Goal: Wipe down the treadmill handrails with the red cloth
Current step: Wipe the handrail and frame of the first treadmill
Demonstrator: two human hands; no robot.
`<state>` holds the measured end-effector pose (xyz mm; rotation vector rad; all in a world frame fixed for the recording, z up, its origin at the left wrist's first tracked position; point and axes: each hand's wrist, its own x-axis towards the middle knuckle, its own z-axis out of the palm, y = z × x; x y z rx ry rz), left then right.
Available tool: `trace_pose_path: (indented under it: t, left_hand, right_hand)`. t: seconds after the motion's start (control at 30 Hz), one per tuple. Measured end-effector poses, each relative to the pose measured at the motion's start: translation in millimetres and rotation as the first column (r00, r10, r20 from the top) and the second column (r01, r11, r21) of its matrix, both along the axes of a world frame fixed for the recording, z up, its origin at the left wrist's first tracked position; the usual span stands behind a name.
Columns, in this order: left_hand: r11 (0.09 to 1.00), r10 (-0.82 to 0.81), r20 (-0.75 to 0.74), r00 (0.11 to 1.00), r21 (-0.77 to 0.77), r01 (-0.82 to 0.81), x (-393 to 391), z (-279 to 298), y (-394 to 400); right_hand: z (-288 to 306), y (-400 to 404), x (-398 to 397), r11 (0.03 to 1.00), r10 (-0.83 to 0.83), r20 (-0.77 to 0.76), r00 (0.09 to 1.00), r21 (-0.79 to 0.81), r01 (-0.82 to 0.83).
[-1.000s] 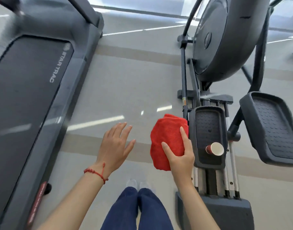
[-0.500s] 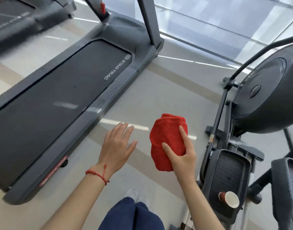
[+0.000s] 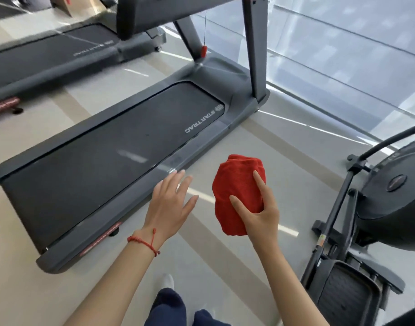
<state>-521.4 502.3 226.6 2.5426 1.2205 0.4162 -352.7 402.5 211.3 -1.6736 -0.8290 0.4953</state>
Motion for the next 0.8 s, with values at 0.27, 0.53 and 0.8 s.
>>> trace_pose_path:
  t: [0.27,0.53,0.8]
  left_hand:
    - [1.000,0.022,0.049,0.999,0.014,-0.023,-31,28,67]
    - [0.997,-0.061,0.047,0.997,0.057,0.058,-78,54,167]
    - [0.990,-0.106,0.071,0.992,0.100,0.099,-101,68,256]
  right_hand:
    - [33,63,-28,0.998,-0.020,-0.025,0.999,0.058,0.021]
    - [50,145,-74,0.972,-0.177,-0.112,0.978,0.133,0.191]
    - [69,222,-99,0.952,-0.227,-0.098,0.969,0.187,0.242]
